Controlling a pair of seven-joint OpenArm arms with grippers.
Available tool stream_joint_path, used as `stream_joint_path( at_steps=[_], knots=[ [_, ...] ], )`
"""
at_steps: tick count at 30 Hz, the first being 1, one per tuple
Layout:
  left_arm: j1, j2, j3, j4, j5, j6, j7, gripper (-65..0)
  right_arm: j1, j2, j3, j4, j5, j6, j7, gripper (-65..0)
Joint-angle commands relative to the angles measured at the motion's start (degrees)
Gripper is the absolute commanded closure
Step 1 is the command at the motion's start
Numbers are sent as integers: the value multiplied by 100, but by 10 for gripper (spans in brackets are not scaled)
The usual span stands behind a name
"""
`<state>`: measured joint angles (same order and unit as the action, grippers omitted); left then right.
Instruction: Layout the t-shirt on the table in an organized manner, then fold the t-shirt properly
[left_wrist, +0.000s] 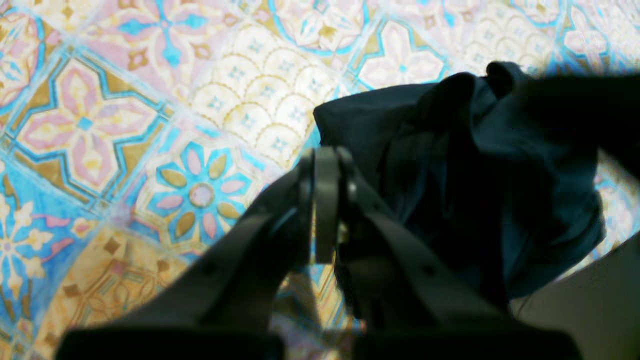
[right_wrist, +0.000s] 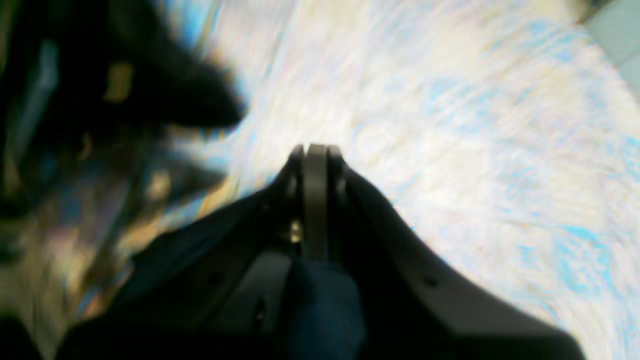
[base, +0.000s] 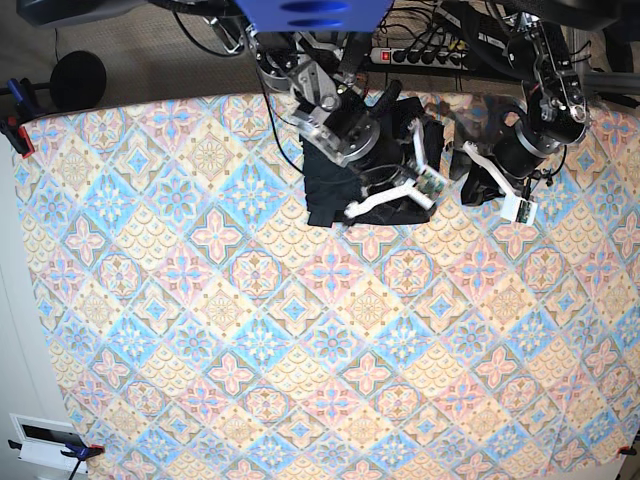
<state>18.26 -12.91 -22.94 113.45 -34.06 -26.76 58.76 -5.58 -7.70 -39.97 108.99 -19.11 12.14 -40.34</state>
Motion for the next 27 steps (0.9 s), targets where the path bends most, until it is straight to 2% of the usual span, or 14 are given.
stream_joint_path(
  at_steps=[1,3,7,10,12,14,16,22,24,27],
  knots=[
    [-81,3,-31,123,-299,-27,-307,-4,79,-16,238,279,-89,-295,108,0],
    [-134,3,-154,132,-703,-18,-518,0,79,-16,555,508,-89,-542,108,0],
    [-468,47,-471,132,-1451,-18,-553,0,71,54,1223,534,-89,-542,3,0],
    [-802,47,-453,132,-2145,26,-536,0,71,511,1522,560,-89,-542,-296,0],
    [-1118,47,-269,123,-2277,87,-298,0,-88,801,1583,560,-80,-542,-551,0],
    [-1514,47,57,106,-2101,298,203,0,-492,1021,1601,560,-80,-542,-753,0],
    [-1769,82,417,97,-1820,448,475,0,-861,1170,1601,560,-80,-542,-938,0],
    [-2147,469,1938,-158,-484,509,704,0,-1626,1619,1601,560,-80,-533,-1140,0],
    [-2340,601,2316,-589,-352,509,977,0,-1749,1751,1601,560,-80,-533,-1140,0],
    [-2622,864,2588,-1362,-352,509,1311,0,-1837,1768,1601,569,-80,-533,-1140,0]
  ],
)
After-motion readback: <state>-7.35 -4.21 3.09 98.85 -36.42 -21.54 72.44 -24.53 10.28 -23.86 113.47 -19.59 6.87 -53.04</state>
